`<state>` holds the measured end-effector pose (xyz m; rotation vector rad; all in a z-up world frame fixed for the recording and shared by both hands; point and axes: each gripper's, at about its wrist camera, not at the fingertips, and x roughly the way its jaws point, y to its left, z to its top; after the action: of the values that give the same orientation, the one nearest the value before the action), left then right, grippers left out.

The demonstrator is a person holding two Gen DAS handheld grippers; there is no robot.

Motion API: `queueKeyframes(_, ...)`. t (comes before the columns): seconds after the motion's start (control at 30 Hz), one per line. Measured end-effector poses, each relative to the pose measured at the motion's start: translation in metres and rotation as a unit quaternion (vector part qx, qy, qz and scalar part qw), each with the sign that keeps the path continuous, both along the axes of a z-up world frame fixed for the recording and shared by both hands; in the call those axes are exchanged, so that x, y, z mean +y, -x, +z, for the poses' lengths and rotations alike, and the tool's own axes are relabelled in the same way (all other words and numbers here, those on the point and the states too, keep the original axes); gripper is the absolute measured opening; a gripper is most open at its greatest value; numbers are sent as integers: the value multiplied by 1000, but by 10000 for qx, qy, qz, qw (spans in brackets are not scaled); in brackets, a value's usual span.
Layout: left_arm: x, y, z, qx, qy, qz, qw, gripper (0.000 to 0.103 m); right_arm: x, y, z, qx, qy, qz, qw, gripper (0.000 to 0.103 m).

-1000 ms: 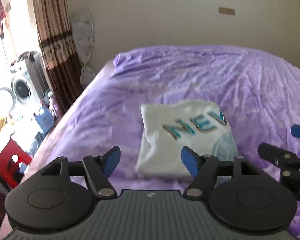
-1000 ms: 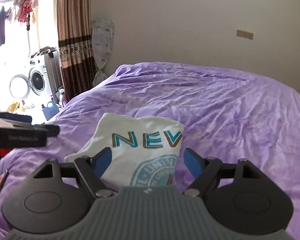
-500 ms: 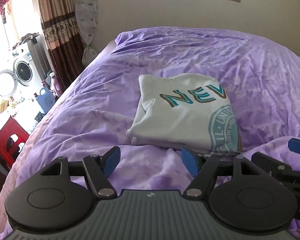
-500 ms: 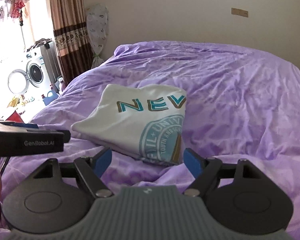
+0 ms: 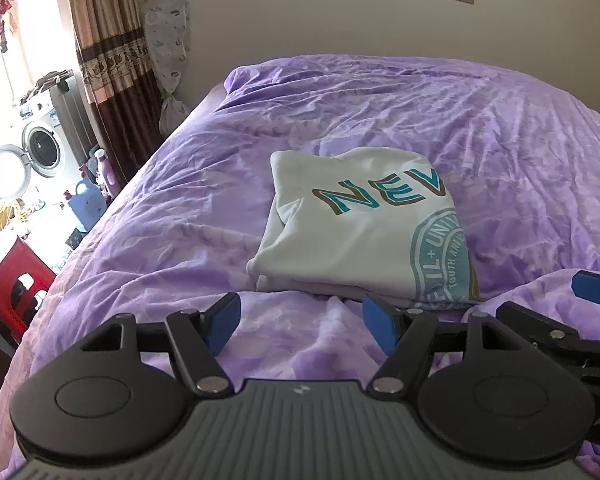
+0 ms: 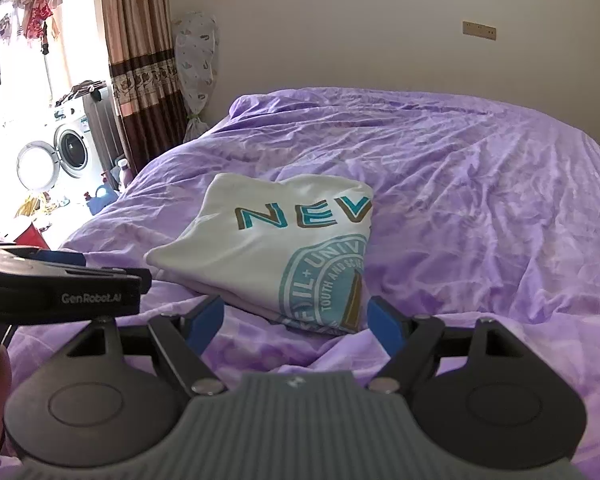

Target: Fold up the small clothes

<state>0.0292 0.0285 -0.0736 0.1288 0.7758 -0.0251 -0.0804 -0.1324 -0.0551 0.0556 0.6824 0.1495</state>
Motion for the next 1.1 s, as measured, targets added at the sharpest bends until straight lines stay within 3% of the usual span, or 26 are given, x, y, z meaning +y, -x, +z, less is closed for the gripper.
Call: queueKeyframes(1.1,-2,1,-1,53,10,-120,9999,82,-6,0,-1,113,-6,-34,9999,77)
